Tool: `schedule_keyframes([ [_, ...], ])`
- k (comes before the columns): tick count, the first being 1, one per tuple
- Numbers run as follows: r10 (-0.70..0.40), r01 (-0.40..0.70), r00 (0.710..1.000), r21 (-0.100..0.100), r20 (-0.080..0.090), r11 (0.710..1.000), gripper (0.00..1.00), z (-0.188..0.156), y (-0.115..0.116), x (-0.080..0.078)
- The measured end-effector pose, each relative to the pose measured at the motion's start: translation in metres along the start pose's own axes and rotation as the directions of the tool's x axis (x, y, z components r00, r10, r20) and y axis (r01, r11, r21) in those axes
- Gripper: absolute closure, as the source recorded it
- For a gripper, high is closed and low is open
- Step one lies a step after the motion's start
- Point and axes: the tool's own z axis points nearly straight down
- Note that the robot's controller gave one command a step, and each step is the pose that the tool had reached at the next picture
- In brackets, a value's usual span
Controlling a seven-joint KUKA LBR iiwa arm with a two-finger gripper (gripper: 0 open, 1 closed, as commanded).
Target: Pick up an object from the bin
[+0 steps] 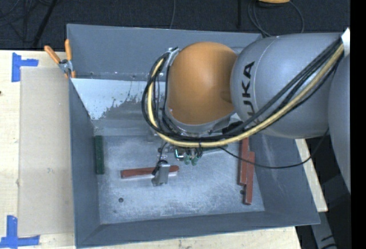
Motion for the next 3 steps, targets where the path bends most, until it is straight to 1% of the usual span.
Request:
schedule_keyframes([
  [1, 0.235, -0.235, 0.972, 0.001, 0.000, 0.972, 0.00, 0.134, -0.006, -0.006],
  [2, 0.238, -0.237, 0.971, -0.002, 0.005, 0.971, 1.00, 0.130, -0.005, -0.007],
  [3, 0.189, -0.188, 0.982, -0.006, 0.015, 0.982, 1.00, -0.020, -0.023, 0.012],
])
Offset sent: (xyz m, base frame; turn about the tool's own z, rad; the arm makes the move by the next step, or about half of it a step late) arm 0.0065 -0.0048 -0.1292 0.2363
